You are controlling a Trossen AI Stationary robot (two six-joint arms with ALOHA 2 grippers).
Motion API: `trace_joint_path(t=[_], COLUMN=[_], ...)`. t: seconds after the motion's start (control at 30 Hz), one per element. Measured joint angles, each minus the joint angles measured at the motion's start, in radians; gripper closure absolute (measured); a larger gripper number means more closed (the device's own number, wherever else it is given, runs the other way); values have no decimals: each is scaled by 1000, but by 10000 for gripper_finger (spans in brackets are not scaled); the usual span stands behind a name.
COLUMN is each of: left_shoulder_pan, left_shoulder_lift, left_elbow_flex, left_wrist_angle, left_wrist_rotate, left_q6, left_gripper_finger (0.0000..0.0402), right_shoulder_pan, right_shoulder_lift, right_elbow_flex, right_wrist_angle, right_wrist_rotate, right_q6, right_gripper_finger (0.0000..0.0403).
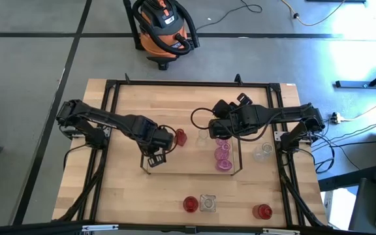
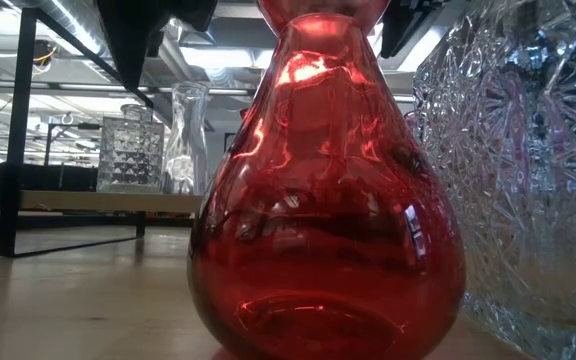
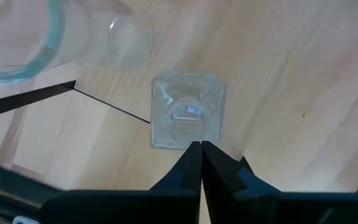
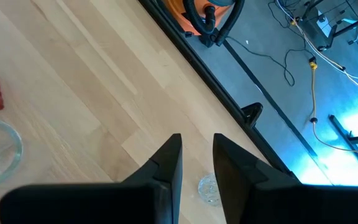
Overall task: Sort vases onto shelf
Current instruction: Put the transparent flower vase on the shelf aligned with the other transparent flower vase
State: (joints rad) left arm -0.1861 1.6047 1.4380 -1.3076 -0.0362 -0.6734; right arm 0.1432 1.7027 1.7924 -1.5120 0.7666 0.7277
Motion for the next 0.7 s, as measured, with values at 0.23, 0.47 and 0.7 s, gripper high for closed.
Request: trace_joint_path(t=[0.23,0.47,0.7], left_shoulder_pan=[0,0,-5], left_shoulder_lift=[0,0,0], left_elbow_flex=[-43,-78,-104], left_wrist_angle=[44,77,124], left_wrist_rotate=[-21,-21,-3], left_q6=[14,31,31], left_gripper_finger=[401,401,401], right_shoulder_pan=[0,0,0], right_shoulder_lift=[0,0,0], right_elbow_flex=[0,0,0], right_wrist_angle=[0,0,0], right_wrist_rotate=[0,0,0], right_q6=[0,0,0], right_gripper_finger=[329,329,329])
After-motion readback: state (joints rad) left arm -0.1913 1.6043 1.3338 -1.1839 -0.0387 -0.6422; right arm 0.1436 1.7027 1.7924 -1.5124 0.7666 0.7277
